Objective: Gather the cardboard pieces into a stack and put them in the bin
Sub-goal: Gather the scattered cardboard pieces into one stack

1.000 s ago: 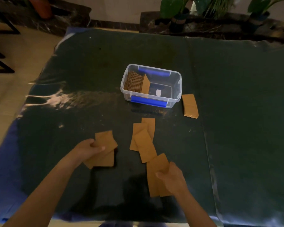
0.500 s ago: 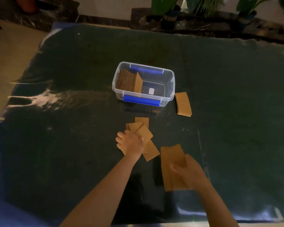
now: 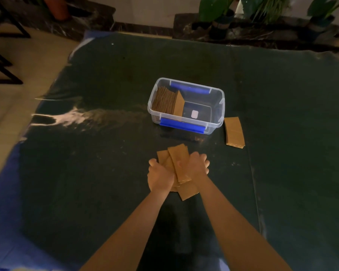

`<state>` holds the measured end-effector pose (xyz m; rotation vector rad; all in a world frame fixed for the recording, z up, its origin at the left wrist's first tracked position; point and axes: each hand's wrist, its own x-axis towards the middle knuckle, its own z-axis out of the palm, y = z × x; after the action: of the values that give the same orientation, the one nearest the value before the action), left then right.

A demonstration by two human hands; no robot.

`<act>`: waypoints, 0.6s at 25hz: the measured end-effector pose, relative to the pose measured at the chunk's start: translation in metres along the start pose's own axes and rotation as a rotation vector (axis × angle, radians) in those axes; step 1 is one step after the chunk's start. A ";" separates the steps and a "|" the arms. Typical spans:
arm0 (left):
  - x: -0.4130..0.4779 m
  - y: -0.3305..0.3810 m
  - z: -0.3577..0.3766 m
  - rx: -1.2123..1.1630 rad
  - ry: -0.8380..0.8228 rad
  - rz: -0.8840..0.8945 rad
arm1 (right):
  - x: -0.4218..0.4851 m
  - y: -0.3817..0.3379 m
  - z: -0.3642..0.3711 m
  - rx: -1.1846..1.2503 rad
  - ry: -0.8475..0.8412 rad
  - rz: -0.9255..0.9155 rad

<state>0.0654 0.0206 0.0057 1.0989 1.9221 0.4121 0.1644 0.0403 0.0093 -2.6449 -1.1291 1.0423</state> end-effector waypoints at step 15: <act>-0.026 0.039 0.024 -0.269 -0.252 -0.024 | -0.015 0.041 -0.040 0.473 -0.081 -0.045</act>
<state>0.1123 0.0180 0.0300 0.9048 1.6042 0.4793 0.2066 0.0078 0.0351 -2.2156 -0.8209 1.2366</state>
